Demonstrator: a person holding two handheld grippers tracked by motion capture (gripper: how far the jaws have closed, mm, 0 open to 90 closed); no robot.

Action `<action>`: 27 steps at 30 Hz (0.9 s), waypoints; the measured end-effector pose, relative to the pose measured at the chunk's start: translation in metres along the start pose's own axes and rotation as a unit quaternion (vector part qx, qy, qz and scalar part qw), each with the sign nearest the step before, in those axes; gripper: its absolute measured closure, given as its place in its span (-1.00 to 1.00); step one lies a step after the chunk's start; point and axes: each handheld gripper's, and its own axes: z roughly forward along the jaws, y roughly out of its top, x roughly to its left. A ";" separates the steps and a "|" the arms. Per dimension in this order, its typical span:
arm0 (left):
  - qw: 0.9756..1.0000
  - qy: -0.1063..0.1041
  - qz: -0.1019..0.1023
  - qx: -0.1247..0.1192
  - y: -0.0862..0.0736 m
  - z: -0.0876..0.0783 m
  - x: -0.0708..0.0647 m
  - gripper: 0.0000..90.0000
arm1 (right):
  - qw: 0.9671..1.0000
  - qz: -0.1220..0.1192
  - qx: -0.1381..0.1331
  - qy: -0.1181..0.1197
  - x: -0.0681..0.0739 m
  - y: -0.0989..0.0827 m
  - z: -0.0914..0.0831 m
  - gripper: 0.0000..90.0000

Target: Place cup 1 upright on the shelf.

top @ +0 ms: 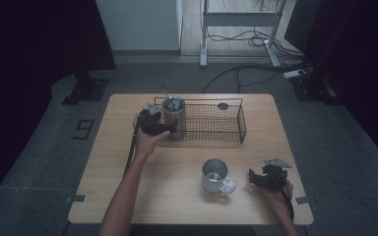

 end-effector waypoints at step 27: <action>0.999 -0.041 -0.018 -0.009 -0.062 -0.071 0.009 -0.84 | 1.000 0.000 0.000 0.000 0.000 0.000 0.000 -0.70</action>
